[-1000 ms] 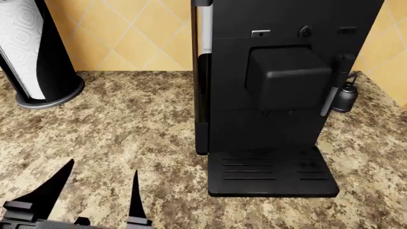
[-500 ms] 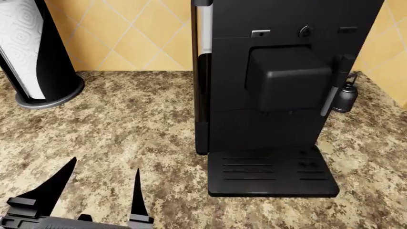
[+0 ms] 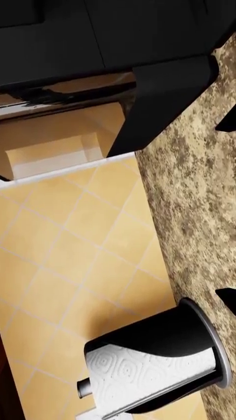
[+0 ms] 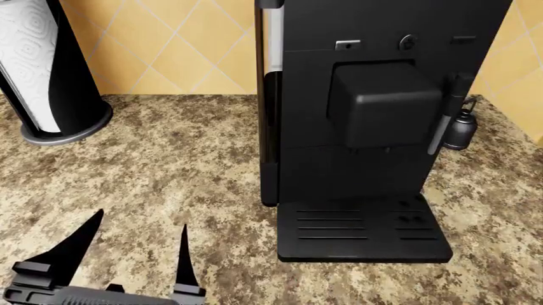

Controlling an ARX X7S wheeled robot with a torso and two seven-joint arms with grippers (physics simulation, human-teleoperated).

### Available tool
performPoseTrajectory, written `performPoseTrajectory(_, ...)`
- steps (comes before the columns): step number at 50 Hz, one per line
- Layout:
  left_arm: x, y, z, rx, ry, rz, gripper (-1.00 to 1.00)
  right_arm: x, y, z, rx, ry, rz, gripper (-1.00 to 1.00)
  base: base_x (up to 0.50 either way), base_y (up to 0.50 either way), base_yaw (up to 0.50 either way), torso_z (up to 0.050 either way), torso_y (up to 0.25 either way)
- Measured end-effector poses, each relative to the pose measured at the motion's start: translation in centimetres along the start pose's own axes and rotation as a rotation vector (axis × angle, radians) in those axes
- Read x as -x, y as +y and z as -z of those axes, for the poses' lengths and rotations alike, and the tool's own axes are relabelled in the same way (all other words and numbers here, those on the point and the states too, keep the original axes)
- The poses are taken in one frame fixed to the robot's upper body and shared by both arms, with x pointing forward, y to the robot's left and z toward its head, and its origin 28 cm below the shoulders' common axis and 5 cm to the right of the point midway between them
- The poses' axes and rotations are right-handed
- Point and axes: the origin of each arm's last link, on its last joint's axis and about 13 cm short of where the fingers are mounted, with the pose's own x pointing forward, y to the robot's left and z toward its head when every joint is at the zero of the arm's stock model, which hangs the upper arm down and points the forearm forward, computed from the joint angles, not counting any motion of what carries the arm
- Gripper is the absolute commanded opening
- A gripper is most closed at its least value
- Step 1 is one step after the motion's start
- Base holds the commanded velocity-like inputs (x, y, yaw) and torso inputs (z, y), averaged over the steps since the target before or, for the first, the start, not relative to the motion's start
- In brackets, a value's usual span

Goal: Pick the cans from the counter and place them in their designated side in the cabinet.

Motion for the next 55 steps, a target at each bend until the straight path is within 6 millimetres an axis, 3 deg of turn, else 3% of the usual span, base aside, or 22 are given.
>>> performPoseTrajectory(20,-0.7,-0.1,0.3,-0.003,0.007,-0.002,1.0,-3.9,1.1,1.5,0.058,0.045,0.064,-1.0,0.0,0.0,0.0,0.0,0.0)
performPoseTrajectory(41,-1.0,-0.1,0.5,-0.002,0.008,-0.006,1.0,-4.6,1.5,2.1,0.118,0.034,0.078,-1.0,0.0,0.0,0.0,0.0,0.0)
performPoseTrajectory(42,-1.0,-0.1,0.6,-0.002,0.008,-0.006,1.0,-4.6,1.5,2.1,0.119,0.034,0.079,1.0,0.01,0.0,0.0,0.0,0.0)
performPoseTrajectory(55,-1.0,-0.1,0.6,-0.003,0.007,-0.007,1.0,-4.6,1.5,2.1,0.108,0.034,0.078,1.0,0.0,0.0,0.0,0.0,0.0)
